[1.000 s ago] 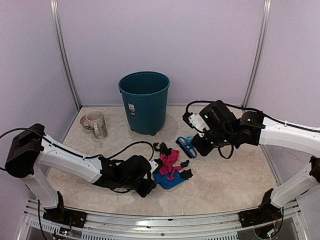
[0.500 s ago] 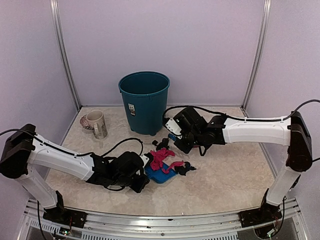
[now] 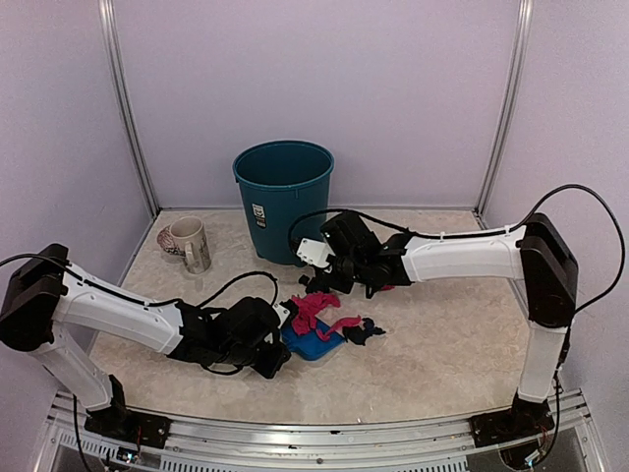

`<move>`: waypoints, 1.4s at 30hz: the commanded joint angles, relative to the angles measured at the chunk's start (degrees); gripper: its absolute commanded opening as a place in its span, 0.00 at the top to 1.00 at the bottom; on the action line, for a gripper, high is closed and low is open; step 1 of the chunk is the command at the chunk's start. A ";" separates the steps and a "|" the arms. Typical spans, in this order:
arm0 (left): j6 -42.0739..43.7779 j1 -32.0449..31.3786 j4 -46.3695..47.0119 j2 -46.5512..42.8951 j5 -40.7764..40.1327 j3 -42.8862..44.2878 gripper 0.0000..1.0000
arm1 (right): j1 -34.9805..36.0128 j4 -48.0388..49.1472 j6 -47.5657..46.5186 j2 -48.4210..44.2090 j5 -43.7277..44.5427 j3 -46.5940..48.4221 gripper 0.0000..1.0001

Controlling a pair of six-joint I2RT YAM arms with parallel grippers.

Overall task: Sweep away the paper scraps from the table
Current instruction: Sweep the paper scraps into the dustpan.

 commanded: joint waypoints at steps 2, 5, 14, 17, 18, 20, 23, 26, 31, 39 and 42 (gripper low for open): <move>-0.75 0.72 -2.83 0.40 0.37 -1.74 1.00 | -0.28 6.00 -8.10 1.74 -6.46 0.67 1.00; -0.92 0.79 -2.86 0.34 0.39 -2.09 1.00 | -0.25 4.75 -9.66 2.68 -8.83 0.70 1.00; -1.46 1.68 -3.00 -0.77 0.22 -3.16 1.00 | 0.99 -0.63 -8.17 0.15 -11.68 -3.32 1.00; -1.50 2.12 -2.99 -0.98 0.12 -3.39 1.00 | 2.04 -1.97 -6.98 -1.73 -11.88 -5.29 1.00; -1.46 2.27 -2.92 -1.05 0.04 -3.50 1.00 | 2.42 -2.25 -6.56 -2.79 -12.19 -6.19 1.00; -1.56 2.62 -2.76 -1.09 0.04 -3.76 1.00 | 3.56 -2.68 -5.64 -4.39 -12.43 -7.87 1.00; -1.64 3.16 -2.33 -0.96 0.29 -4.04 1.00 | 5.22 -2.82 -3.75 -6.94 -11.88 -10.15 1.00; -1.71 3.56 -2.21 -0.51 0.23 -4.14 1.00 | 6.88 -2.72 -1.72 -9.41 -11.53 -12.26 1.00; -2.12 4.32 -1.54 0.11 0.21 -4.31 1.00 | 10.07 -3.12 1.72 -11.77 -11.56 -14.28 1.00; -2.68 4.31 0.67 0.37 -0.77 -5.44 1.00 | 12.71 -4.14 5.57 -13.78 -9.14 -14.82 1.00; -2.78 4.35 1.65 -0.30 -1.50 -6.54 1.00 | 12.97 -4.39 6.52 -15.32 -6.58 -14.95 1.00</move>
